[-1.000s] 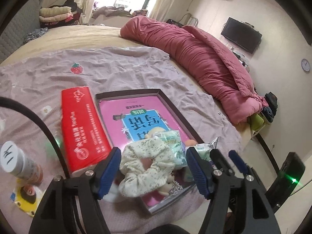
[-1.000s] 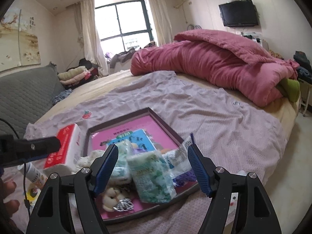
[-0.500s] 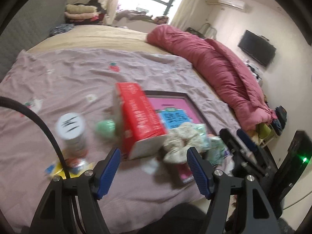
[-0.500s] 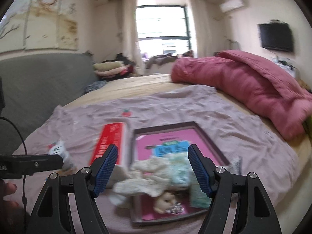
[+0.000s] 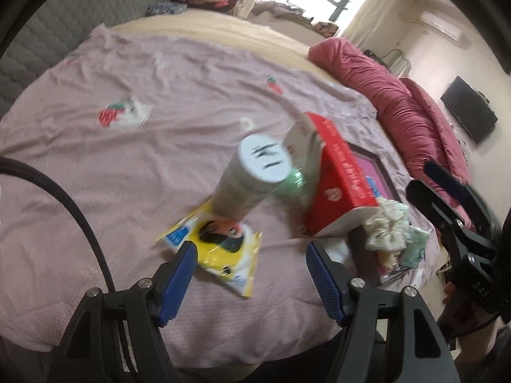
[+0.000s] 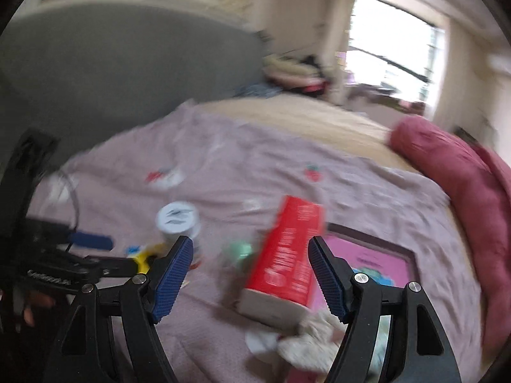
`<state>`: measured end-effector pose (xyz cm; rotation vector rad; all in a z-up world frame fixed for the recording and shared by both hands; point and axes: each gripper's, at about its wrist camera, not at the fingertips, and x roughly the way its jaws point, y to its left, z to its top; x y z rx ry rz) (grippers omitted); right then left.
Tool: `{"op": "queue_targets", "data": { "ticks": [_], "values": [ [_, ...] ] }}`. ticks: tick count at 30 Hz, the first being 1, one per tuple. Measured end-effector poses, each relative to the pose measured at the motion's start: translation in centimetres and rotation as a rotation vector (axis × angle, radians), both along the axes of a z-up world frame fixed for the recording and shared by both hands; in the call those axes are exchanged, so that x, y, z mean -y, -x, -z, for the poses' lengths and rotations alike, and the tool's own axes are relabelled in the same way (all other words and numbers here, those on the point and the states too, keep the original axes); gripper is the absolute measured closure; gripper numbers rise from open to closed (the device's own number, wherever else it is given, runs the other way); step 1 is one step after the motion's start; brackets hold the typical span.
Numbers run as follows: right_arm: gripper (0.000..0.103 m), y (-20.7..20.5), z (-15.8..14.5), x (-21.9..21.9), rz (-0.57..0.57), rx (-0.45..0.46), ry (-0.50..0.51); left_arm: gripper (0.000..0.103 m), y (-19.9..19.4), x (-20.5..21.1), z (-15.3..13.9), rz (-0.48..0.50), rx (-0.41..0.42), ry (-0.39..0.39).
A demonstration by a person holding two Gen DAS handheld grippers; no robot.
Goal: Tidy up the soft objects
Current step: 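Withdraw both open tools from the tray back toward the pile, then grasp the yellow cartoon snack packet with the left tool while the right tool grasps the bagged green sponge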
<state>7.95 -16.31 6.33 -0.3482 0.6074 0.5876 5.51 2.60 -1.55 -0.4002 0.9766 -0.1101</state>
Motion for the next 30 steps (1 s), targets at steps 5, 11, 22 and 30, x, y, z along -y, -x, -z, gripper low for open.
{"op": "queue_targets", "data": {
  "ticks": [5, 11, 22, 30],
  "values": [
    [0.027, -3.3, 2.4, -3.7, -0.167, -0.074, 0.183, 0.033, -0.4, -0.8, 2.4, -0.028, -0.062, 0.033],
    [0.027, -6.5, 5.3, -5.3, -0.303, -0.171, 0.352, 0.033, -1.2, -0.9, 4.5, -0.036, -0.119, 0.043],
    [0.027, -11.0, 9.1, -8.7, -0.454, -0.317, 0.552, 0.033, -3.1, -1.3, 7.5, -0.057, -0.199, 0.075],
    [0.028, -12.4, 11.0, -10.4, -0.538, -0.375, 0.683, 0.031, -4.0, -0.9, 8.0, -0.051, -0.197, 0.059]
  ]
}}
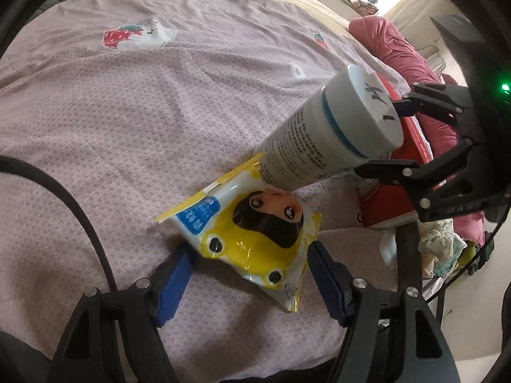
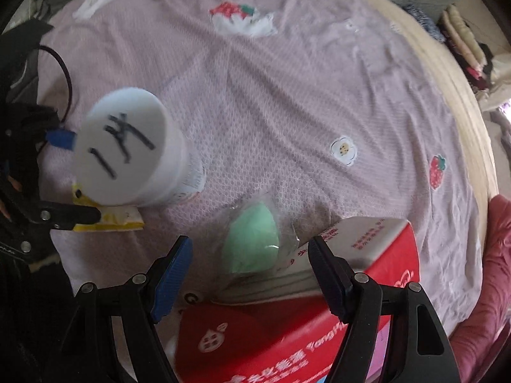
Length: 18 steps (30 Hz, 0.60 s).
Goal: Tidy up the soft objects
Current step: 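Grasp the yellow cartoon snack packet with the left tool while the right tool grasps the bagged green sponge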
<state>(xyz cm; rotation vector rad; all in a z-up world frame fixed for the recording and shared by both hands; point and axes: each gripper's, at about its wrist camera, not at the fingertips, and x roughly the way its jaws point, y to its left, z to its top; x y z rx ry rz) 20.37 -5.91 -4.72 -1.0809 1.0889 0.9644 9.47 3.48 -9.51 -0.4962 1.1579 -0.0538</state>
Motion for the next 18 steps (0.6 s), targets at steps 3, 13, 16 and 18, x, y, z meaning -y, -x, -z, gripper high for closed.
{"op": "queue_targets", "data": {
  "ticks": [3, 13, 16, 18],
  "values": [
    [0.027, -0.3, 1.1, -0.6, -0.032, -0.011, 0.040, 0.031, -0.2, 0.0, 0.1, -0.001, -0.001, -0.003],
    [0.051, -1.2, 2.8, -1.8, -0.069, -0.015, 0.088, 0.031, -0.6, 0.5, 0.6, -0.004, 0.011, -0.040],
    [0.062, -1.3, 2.7, -1.7, -0.076, -0.021, 0.089, 0.031, -0.6, 0.8, 0.7, -0.014, 0.024, -0.047],
    [0.062, -1.1, 2.5, -1.5, -0.082, -0.006, 0.072, 0.031, -0.5, 0.8, 0.7, -0.016, 0.029, -0.054]
  ]
}}
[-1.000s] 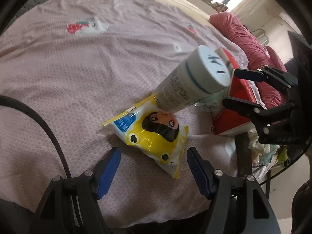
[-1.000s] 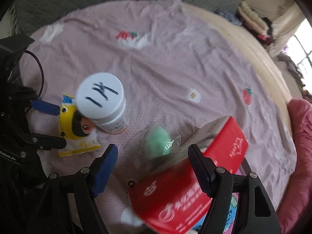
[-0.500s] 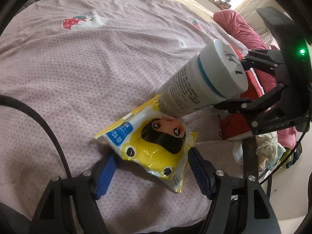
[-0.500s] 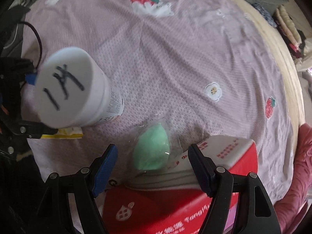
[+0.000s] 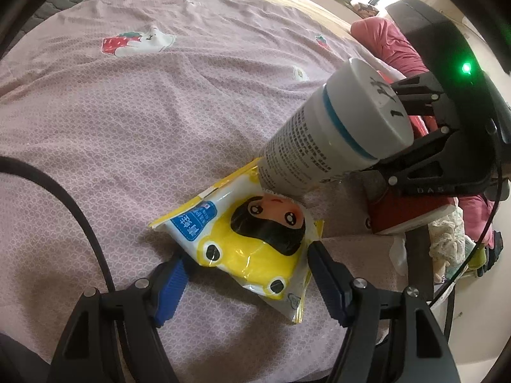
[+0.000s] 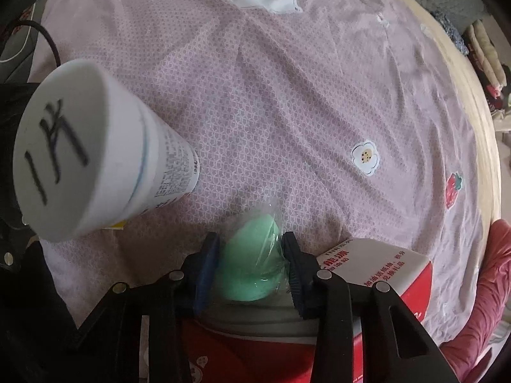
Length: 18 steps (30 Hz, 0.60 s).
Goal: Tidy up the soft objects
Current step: 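Grasp the yellow cartoon snack packet with the left tool while the right tool grasps the bagged green sponge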
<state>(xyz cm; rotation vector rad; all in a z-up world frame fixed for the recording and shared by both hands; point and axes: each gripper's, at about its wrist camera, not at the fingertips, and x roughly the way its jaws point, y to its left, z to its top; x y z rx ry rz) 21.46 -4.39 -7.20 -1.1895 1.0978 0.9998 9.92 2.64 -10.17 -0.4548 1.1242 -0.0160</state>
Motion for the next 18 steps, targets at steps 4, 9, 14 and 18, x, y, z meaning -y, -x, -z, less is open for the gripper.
{"op": "queue_targets", "data": {
  "ticks": [4, 9, 14, 18],
  "values": [
    [0.063, 0.5, -1.2, 1.1, 0.028, 0.007, -0.069, 0.037, 0.3, 0.3, -0.1, 0.000, 0.007, -0.028],
    [0.063, 1.1, -3.7, 2.7, 0.082, 0.048, -0.147, 0.052, 0.5, -0.1, -0.2, -0.012, 0.012, -0.017],
    [0.063, 3.0, -6.5, 3.8, 0.145, 0.127, -0.264, 0.055, 0.5, -0.5, -0.3, 0.002, 0.009, -0.022],
    [0.063, 4.5, -8.4, 5.1, 0.191, 0.187, -0.342, 0.069, 0.9, -1.2, -0.5, -0.010, 0.013, 0.006]
  ]
}}
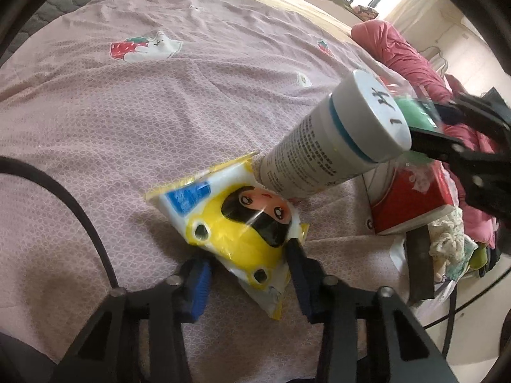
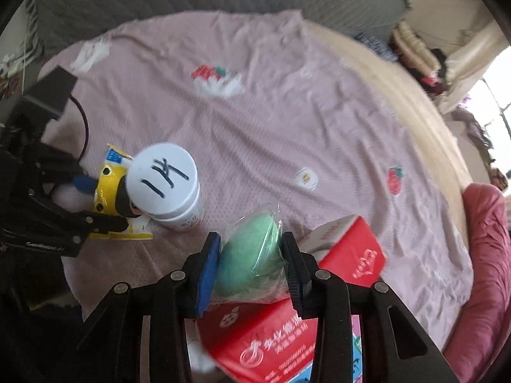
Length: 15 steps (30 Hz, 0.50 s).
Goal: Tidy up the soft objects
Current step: 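Grasp the yellow cartoon snack packet with the left tool while the right tool grasps the bagged green sponge, then lift and carry the snack packet and green sponge toward the tray with both tools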
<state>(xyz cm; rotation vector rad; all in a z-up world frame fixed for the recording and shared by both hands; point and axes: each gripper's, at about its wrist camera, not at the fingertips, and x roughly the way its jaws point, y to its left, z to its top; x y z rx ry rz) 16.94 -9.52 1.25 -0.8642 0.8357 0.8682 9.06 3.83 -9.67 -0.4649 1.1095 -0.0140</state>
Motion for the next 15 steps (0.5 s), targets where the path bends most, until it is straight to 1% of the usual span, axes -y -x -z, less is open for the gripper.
{"op": "queue_targets", "data": {
  "ticks": [3, 7, 12, 15],
  "values": [
    [0.063, 0.7, -0.5, 0.1, 0.046, 0.019, -0.036, 0.069, 0.4, -0.3, -0.2, -0.010, 0.006, 0.003],
    [0.063, 2.7, -1.6, 1.6, 0.108, 0.034, -0.104, 0.071, 1.1, -0.9, -0.9, -0.019, 0.026, 0.021],
    [0.063, 4.5, -2.5, 4.2, 0.214, 0.050, -0.209, 0.072, 2.5, -1.2, -2.8, -0.040, 0.073, -0.035],
    [0.063, 5.5, -3.0, 5.8, 0.285, 0.058, -0.269, 0.072, 3.4, -1.5, -3.8, -0.052, 0.096, -0.055]
  ]
}}
